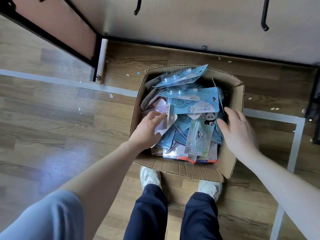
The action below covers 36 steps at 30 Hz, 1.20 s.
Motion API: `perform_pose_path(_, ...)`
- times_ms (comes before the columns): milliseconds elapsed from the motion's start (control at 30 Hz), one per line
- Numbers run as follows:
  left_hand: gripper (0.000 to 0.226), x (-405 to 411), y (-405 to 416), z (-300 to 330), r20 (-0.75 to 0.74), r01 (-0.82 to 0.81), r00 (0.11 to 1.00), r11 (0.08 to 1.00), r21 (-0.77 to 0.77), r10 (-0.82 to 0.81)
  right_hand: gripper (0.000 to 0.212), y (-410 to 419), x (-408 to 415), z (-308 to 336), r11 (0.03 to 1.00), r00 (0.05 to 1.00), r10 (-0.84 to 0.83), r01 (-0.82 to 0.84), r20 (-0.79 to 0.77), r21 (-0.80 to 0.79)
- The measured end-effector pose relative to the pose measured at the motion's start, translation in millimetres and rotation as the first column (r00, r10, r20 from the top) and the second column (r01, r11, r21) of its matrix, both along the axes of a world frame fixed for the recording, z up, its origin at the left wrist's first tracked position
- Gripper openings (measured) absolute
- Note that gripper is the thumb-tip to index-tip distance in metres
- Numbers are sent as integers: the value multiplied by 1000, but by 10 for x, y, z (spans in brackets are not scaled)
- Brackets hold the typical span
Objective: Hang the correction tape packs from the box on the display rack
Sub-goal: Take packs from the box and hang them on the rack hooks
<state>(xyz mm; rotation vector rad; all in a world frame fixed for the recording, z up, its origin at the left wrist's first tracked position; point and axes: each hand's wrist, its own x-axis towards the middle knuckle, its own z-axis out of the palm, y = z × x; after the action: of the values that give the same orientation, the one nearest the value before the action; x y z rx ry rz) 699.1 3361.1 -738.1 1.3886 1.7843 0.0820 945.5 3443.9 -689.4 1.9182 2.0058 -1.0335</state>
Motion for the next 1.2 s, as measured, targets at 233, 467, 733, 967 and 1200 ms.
perform_pose_path(233, 68, -158, 44, -131, -26, 97, 995, 995, 32, -96, 53, 153, -185, -214, 960, 948, -271, 254, -165, -119)
perform_pose_path(467, 79, -201, 136, -167, 74, 80, 994, 996, 30, -82, 42, 200, -256, -309, 920, 882, -388, 353, -267, -168)
perform_pose_path(733, 92, -245, 402, -41, 6, 163, 987, 984, -79, -163, 33, 274, -345, -340, 791, 709, -611, 556, -352, -254)
perform_pose_path(967, 92, -122, 447, -19, -279, 241, 921, 959, -146, -274, 27, 305, -382, -362, 752, 653, -659, 581, -372, -312)
perform_pose_path(1200, 76, -9, 250, 10, -134, 276, 955, 959, 61, -267, 27, 206, -235, -270, 614, 460, -784, 677, -417, -407)
